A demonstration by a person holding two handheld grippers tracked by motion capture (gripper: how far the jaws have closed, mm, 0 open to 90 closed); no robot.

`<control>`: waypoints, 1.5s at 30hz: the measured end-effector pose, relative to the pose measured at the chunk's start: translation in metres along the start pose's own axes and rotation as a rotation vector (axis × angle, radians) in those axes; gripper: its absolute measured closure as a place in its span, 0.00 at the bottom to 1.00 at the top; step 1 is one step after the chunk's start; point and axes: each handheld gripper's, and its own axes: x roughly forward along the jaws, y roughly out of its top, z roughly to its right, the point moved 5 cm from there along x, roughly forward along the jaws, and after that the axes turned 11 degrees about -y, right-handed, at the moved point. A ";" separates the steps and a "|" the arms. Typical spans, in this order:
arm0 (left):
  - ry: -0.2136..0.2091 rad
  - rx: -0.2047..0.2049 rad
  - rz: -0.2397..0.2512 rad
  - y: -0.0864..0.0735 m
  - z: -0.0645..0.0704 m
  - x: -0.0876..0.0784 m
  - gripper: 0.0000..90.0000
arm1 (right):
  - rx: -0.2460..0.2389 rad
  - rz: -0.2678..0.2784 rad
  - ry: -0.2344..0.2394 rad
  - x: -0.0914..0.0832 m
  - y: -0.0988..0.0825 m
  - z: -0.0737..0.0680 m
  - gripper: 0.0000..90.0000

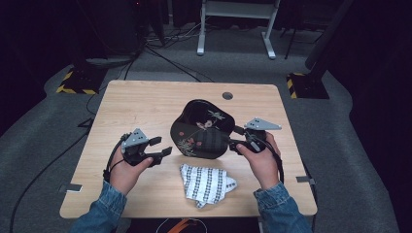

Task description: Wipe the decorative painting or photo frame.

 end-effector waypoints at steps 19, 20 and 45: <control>-0.163 0.013 -0.176 -0.035 0.054 0.071 0.42 | 0.018 -0.006 0.004 -0.001 0.001 0.002 0.43; -0.164 0.013 -0.185 -0.037 0.055 0.075 0.42 | 0.018 -0.006 0.002 -0.001 0.001 0.002 0.43; -0.079 0.121 -0.307 -0.061 0.060 0.110 0.40 | 0.008 -0.034 -0.007 0.001 -0.003 0.003 0.43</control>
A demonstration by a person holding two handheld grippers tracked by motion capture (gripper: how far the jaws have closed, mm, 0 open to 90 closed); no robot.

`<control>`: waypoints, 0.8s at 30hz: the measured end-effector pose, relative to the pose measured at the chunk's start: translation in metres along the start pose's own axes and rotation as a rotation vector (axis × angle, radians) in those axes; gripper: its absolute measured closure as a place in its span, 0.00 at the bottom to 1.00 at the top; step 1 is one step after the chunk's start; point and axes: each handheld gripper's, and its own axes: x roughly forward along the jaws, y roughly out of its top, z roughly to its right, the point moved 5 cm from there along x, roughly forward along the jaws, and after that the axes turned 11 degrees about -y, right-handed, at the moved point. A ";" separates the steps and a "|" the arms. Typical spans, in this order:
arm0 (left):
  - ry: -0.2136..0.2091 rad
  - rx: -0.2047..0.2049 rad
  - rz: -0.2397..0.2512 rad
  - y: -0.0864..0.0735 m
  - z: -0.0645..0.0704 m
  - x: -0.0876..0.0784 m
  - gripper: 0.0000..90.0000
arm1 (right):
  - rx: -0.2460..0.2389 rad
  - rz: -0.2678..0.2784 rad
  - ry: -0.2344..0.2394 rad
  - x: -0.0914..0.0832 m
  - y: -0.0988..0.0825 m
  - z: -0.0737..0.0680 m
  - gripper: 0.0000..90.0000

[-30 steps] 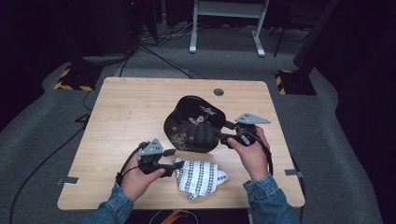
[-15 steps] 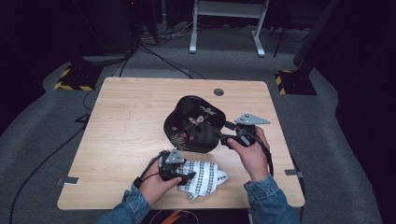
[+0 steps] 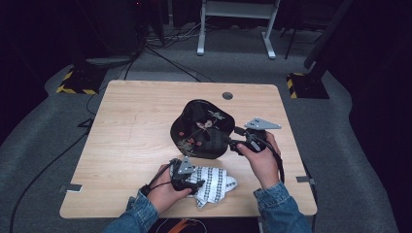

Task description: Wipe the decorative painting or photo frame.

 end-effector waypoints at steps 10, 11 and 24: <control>-0.047 0.001 0.017 -0.002 -0.005 -0.006 0.84 | 0.006 0.004 -0.006 -0.002 0.000 0.000 0.45; -0.055 -0.002 0.021 -0.003 -0.005 -0.006 0.85 | 0.007 0.006 -0.005 -0.002 0.000 0.001 0.45; -0.047 -0.049 0.125 0.008 -0.018 -0.077 0.89 | -0.001 0.010 0.017 0.002 0.004 0.001 0.46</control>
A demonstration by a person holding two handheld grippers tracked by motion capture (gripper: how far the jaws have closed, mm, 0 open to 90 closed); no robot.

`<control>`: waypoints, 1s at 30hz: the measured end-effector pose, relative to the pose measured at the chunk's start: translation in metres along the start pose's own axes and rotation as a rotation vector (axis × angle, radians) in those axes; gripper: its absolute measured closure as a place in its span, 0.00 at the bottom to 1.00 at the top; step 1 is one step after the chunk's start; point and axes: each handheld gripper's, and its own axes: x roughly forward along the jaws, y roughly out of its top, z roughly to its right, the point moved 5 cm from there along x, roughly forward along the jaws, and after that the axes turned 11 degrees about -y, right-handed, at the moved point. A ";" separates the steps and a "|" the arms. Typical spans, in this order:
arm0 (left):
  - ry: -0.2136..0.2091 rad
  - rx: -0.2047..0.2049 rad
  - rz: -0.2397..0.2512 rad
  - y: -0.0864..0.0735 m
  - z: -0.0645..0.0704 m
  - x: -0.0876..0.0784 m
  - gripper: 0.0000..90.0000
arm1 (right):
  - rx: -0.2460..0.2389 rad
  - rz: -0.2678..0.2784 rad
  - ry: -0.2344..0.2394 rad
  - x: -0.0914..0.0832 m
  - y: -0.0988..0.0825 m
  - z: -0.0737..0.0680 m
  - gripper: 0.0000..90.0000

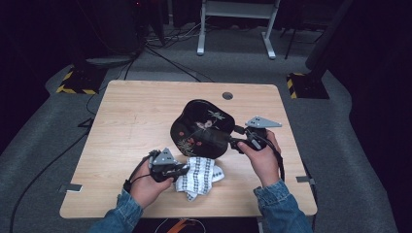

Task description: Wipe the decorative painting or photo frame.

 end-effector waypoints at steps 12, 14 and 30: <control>0.172 -0.064 0.052 -0.006 -0.029 -0.061 0.88 | -0.018 0.018 0.053 0.008 0.007 -0.003 0.47; 0.200 -0.084 0.049 -0.009 -0.034 -0.067 0.88 | -0.021 0.019 0.059 0.010 0.008 -0.003 0.48; 0.320 -0.187 0.076 -0.026 -0.064 -0.087 0.88 | -0.063 0.017 0.119 0.010 0.008 -0.004 0.63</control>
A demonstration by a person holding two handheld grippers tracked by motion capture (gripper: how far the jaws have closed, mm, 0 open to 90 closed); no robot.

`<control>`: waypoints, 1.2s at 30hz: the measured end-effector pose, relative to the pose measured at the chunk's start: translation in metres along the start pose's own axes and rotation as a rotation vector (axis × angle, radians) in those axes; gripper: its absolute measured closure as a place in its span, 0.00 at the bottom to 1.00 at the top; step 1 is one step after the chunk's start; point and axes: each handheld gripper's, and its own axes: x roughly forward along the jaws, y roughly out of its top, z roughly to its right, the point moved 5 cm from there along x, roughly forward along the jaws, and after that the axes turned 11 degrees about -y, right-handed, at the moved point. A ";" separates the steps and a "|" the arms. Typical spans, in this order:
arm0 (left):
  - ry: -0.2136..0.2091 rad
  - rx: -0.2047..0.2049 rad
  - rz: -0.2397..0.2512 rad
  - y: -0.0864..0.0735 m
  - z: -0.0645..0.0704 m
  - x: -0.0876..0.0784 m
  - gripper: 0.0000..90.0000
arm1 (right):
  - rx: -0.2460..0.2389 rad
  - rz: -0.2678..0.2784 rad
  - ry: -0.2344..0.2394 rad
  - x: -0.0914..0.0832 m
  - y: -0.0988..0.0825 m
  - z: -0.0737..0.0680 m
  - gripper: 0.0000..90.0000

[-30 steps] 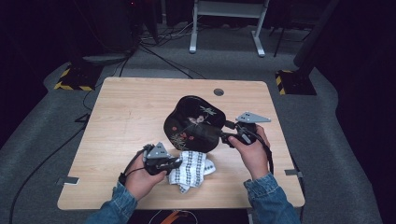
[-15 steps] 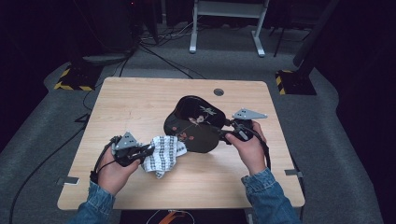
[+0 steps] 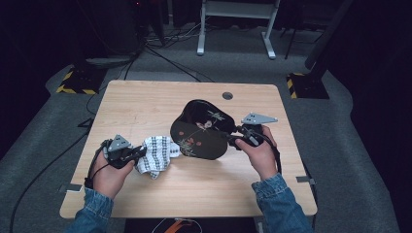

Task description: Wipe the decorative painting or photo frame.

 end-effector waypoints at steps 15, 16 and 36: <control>0.008 0.004 0.016 0.007 -0.007 0.005 0.88 | -0.039 -0.006 0.209 -0.012 -0.005 -0.011 0.88; 0.010 0.002 0.014 0.007 -0.008 0.005 0.88 | -0.039 -0.006 0.206 -0.012 -0.005 -0.012 0.88; 0.087 0.040 0.003 0.020 -0.016 0.018 0.88 | -0.034 -0.012 0.241 -0.020 -0.013 -0.021 0.87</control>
